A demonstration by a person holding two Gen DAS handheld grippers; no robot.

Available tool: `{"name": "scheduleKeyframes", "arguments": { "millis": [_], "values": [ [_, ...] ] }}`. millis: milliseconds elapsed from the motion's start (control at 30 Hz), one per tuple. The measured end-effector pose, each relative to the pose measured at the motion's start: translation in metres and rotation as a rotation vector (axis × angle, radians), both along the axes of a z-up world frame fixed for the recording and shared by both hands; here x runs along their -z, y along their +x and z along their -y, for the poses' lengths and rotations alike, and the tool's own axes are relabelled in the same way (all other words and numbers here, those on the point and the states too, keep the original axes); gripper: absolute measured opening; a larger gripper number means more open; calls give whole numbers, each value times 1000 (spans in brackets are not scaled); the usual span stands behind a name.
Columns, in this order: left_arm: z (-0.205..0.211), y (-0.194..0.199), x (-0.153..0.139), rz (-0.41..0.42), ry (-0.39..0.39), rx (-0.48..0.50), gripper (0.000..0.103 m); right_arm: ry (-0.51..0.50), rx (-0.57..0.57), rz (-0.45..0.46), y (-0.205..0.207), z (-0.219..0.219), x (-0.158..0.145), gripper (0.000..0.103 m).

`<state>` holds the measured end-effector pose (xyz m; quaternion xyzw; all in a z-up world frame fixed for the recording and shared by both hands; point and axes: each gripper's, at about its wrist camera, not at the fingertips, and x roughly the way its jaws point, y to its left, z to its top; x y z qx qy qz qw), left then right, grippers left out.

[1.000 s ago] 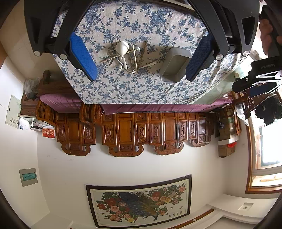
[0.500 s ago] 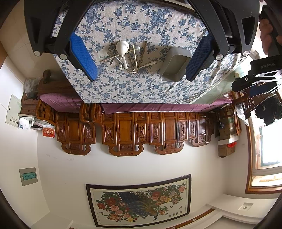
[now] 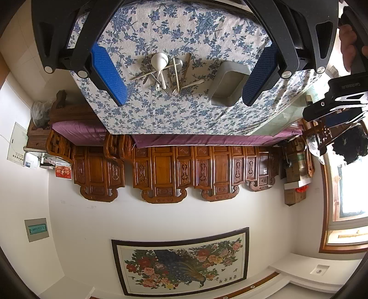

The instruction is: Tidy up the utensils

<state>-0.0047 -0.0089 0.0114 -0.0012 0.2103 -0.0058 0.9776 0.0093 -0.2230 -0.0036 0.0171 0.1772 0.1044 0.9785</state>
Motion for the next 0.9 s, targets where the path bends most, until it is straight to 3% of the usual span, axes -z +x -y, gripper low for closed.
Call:
{"name": "scheduleKeyframes", "arguments": {
  "millis": [900],
  "values": [
    [-1, -3, -3, 5, -2, 8, 97, -2, -1, 3, -1, 0, -1, 101]
  ]
}}
